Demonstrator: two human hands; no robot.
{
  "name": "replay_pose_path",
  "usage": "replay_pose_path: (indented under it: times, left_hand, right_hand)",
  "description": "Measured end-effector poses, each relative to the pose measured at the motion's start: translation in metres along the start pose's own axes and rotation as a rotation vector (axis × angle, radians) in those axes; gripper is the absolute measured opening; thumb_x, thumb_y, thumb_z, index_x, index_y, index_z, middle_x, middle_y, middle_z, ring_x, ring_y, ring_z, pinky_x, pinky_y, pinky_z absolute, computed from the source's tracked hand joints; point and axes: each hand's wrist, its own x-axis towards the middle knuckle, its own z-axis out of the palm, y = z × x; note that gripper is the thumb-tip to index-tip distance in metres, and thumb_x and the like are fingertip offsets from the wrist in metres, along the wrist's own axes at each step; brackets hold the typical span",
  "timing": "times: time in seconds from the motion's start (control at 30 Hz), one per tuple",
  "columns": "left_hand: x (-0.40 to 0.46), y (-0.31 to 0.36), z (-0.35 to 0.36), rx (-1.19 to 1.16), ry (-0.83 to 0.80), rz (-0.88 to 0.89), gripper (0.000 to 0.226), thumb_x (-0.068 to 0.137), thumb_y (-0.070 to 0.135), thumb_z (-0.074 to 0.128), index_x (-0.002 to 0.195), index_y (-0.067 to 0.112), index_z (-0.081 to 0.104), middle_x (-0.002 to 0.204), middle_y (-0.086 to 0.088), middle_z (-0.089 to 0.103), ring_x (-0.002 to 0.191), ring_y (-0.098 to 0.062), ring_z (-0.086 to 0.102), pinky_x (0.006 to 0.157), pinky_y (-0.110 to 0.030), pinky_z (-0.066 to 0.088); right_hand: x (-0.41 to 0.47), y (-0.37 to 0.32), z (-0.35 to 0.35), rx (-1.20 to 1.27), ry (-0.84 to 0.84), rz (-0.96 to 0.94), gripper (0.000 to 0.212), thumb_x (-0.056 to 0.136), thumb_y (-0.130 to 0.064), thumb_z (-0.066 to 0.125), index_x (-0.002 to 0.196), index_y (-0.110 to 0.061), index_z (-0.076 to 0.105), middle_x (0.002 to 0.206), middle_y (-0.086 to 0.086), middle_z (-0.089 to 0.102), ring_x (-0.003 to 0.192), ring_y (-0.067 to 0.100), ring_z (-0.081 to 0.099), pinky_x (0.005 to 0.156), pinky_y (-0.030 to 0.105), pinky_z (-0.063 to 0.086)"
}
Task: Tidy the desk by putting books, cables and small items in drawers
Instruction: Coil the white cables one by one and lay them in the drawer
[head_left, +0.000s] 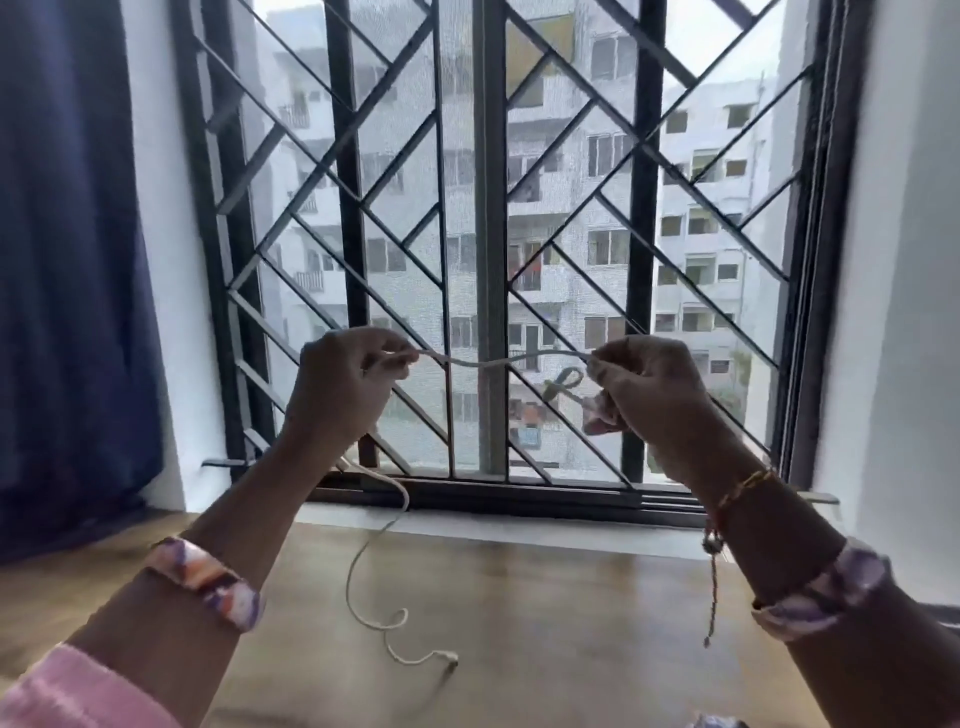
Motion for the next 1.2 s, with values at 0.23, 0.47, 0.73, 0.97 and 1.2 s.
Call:
replay_pose_path:
  times: [0.23, 0.47, 0.73, 0.97, 1.2]
  left_hand:
    - [0.001, 0.012, -0.020, -0.463, -1.108, -0.274, 0.051, 0.073, 0.047, 0.068, 0.110, 0.012, 0.065, 0.100, -0.011, 0.072, 0.080, -0.016, 0.067, 0.074, -0.029, 0.056]
    - [0.027, 0.052, 0.032, -0.406, -0.536, 0.015, 0.036, 0.087, 0.009, 0.058, 0.121, 0.017, 0.056, 0.113, 0.010, 0.061, 0.102, 0.007, 0.056, 0.084, -0.013, 0.047]
    - [0.018, 0.044, 0.047, -0.443, -0.628, -0.056, 0.021, 0.091, 0.012, 0.049, 0.079, 0.011, 0.066, 0.053, 0.020, 0.059, 0.051, 0.008, 0.051, 0.048, -0.003, 0.035]
    - [0.015, 0.012, 0.050, -0.305, -0.398, -0.334, 0.027, 0.094, 0.018, 0.049, 0.083, 0.003, 0.069, 0.080, -0.002, 0.070, 0.055, 0.004, 0.053, 0.048, -0.006, 0.040]
    - [0.024, -0.006, 0.021, -1.075, -0.233, -1.043, 0.019, 0.089, 0.019, 0.049, 0.077, 0.010, 0.059, 0.047, 0.008, 0.054, 0.037, -0.005, 0.044, 0.054, -0.021, 0.046]
  right_hand:
    - [0.013, -0.002, -0.001, 0.422, -0.188, 0.127, 0.009, 0.088, -0.012, 0.058, 0.093, -0.007, 0.063, 0.058, -0.005, 0.047, 0.040, 0.002, 0.034, 0.037, 0.015, 0.030]
    - [0.027, 0.010, 0.009, 0.297, -0.249, -0.167, 0.010, 0.078, -0.015, 0.068, 0.086, -0.010, 0.068, 0.047, -0.010, 0.054, 0.038, 0.002, 0.034, 0.039, 0.016, 0.030]
    - [0.034, 0.039, -0.007, 0.496, -0.140, -0.106, 0.023, 0.062, -0.018, 0.069, 0.084, -0.011, 0.068, 0.051, -0.010, 0.061, 0.040, 0.001, 0.039, 0.040, 0.014, 0.031]
    - [0.035, 0.062, -0.006, 0.316, -0.333, 0.097, 0.015, 0.069, -0.017, 0.072, 0.083, -0.017, 0.072, 0.069, -0.011, 0.066, 0.056, 0.000, 0.051, 0.046, 0.014, 0.038]
    - [0.045, 0.079, 0.004, -0.542, -0.400, -0.447, 0.033, 0.081, -0.001, 0.065, 0.089, -0.031, 0.075, 0.092, -0.010, 0.063, 0.079, -0.004, 0.056, 0.074, 0.013, 0.042]
